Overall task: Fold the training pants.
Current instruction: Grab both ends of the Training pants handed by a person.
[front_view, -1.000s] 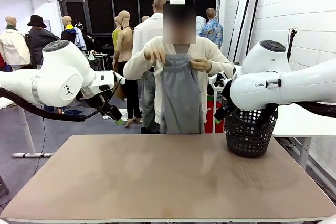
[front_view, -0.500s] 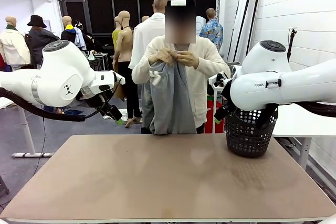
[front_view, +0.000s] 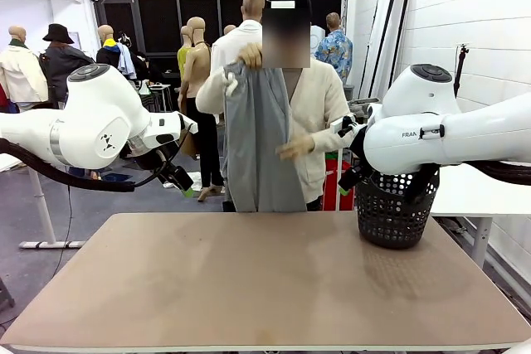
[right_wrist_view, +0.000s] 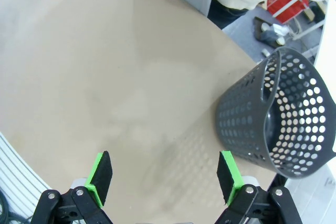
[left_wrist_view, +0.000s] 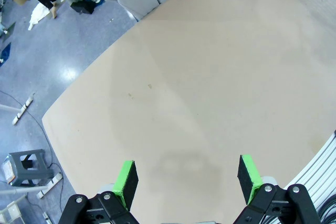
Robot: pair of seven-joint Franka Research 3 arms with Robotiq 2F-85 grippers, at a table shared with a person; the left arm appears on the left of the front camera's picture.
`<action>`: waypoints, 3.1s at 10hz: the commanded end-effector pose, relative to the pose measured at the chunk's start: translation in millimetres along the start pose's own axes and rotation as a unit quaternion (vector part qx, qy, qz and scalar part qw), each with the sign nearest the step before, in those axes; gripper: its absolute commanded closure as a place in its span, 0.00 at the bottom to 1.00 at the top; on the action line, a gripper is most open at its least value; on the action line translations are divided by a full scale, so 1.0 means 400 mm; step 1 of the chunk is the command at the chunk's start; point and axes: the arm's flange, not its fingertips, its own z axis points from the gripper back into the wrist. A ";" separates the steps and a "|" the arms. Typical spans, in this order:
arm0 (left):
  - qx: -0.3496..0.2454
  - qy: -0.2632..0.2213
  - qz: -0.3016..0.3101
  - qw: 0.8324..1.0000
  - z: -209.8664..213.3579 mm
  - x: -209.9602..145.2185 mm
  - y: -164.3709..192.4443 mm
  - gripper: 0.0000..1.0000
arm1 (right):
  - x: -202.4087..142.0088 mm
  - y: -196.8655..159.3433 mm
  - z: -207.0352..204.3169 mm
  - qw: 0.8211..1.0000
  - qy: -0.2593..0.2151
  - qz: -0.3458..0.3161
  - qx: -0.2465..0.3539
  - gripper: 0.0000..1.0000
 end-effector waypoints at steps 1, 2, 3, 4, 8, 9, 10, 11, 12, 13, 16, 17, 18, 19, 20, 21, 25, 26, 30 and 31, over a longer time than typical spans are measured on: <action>-0.002 0.000 0.001 1.000 -0.001 0.000 0.000 0.00 | 0.000 -0.001 0.000 1.000 0.000 0.000 0.000 0.00; -0.002 0.000 0.001 1.000 -0.001 0.000 0.000 0.00 | 0.000 -0.001 0.000 1.000 0.000 0.000 0.000 0.00; -0.002 0.000 0.001 1.000 -0.001 0.000 0.000 0.00 | 0.000 -0.001 0.000 1.000 0.000 0.000 0.000 0.00; -0.002 0.000 0.001 1.000 -0.001 0.000 0.000 0.00 | 0.000 -0.001 0.000 1.000 0.000 0.000 0.000 0.00; -0.002 0.000 0.001 1.000 -0.001 0.000 0.000 0.00 | 0.000 -0.001 0.000 1.000 0.000 0.000 0.000 0.00; -0.002 0.000 0.001 1.000 -0.001 0.000 0.000 0.00 | 0.000 -0.001 0.000 1.000 0.000 0.000 0.000 0.00; -0.002 0.000 0.001 1.000 -0.001 0.000 0.000 0.00 | 0.000 -0.001 0.000 1.000 0.000 0.000 0.000 0.00; -0.002 0.000 0.001 1.000 -0.001 0.000 0.000 0.00 | 0.000 -0.001 0.000 1.000 0.000 0.000 0.000 0.00; -0.002 0.000 0.001 1.000 -0.001 0.000 0.000 0.00 | 0.000 -0.001 0.000 1.000 0.000 0.000 0.000 0.00; -0.002 0.000 0.001 1.000 -0.001 0.000 0.000 0.00 | 0.000 -0.001 0.000 1.000 0.000 0.000 0.000 0.00; -0.002 0.000 0.001 1.000 -0.001 0.000 0.000 0.00 | 0.000 -0.001 0.000 1.000 0.000 0.000 0.000 0.00; -0.002 0.000 0.001 1.000 -0.001 0.000 0.000 0.00 | 0.000 -0.001 0.000 1.000 0.000 0.000 0.000 0.00; -0.002 0.000 0.001 1.000 -0.001 0.000 0.000 0.00 | 0.000 -0.001 0.000 1.000 0.000 0.000 0.000 0.00; -0.002 0.000 0.001 1.000 -0.001 0.000 0.000 0.00 | 0.000 -0.001 0.000 1.000 0.000 0.000 0.000 0.00; -0.002 0.000 0.001 1.000 -0.001 0.000 0.000 0.00 | 0.000 -0.001 0.000 1.000 0.000 0.000 0.000 0.00; -0.002 0.000 0.001 1.000 -0.001 0.000 0.000 0.00 | 0.000 -0.001 0.000 1.000 0.000 0.000 0.000 0.00; -0.002 0.000 0.001 1.000 -0.001 0.000 0.000 0.00 | 0.000 -0.001 0.000 1.000 0.000 0.000 0.000 0.00; -0.002 0.000 0.001 1.000 -0.001 0.000 0.000 0.00 | 0.000 -0.001 0.000 1.000 0.000 0.000 0.000 0.00; -0.002 0.000 0.001 1.000 -0.001 0.000 0.000 0.00 | 0.000 -0.001 0.000 1.000 0.000 0.000 0.000 0.00; -0.002 0.000 0.001 1.000 -0.001 0.000 0.000 0.00 | 0.000 -0.001 0.000 1.000 0.000 0.000 0.000 0.00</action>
